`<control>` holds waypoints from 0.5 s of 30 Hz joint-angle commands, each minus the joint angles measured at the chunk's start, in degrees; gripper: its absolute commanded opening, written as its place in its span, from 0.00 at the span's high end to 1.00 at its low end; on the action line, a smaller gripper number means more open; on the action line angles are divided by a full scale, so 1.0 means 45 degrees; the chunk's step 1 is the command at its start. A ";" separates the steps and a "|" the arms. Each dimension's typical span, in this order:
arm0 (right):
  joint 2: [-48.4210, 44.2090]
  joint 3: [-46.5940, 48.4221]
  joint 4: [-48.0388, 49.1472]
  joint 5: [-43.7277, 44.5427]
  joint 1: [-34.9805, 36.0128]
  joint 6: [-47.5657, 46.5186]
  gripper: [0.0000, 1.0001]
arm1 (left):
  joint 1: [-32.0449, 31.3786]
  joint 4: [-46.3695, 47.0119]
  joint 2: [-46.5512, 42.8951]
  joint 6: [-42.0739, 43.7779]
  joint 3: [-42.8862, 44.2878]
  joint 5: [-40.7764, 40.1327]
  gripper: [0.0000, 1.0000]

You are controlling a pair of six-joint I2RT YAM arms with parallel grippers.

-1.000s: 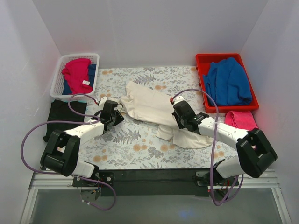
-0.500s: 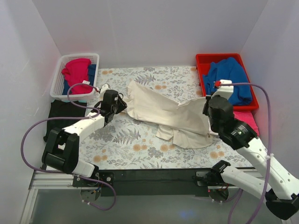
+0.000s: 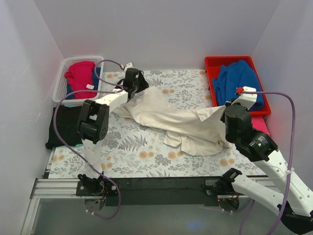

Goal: Fold and stack the t-shirts
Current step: Flatten out the tshirt

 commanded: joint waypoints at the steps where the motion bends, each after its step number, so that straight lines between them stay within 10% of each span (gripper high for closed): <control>1: 0.0029 -0.0140 0.0109 0.0403 0.0020 0.0435 0.99 | 0.0080 -0.1260 0.1968 0.0542 0.2832 0.1246 0.59; 7: 0.0146 -0.1020 0.0109 0.0091 -0.0019 0.1078 0.99 | 0.0061 -0.3290 0.5385 0.0640 0.8042 0.2225 0.58; 15: 0.0263 -0.1899 0.0109 -0.0280 0.0000 0.1588 0.99 | 0.0002 -0.3897 0.6230 0.0679 0.8717 0.2402 0.55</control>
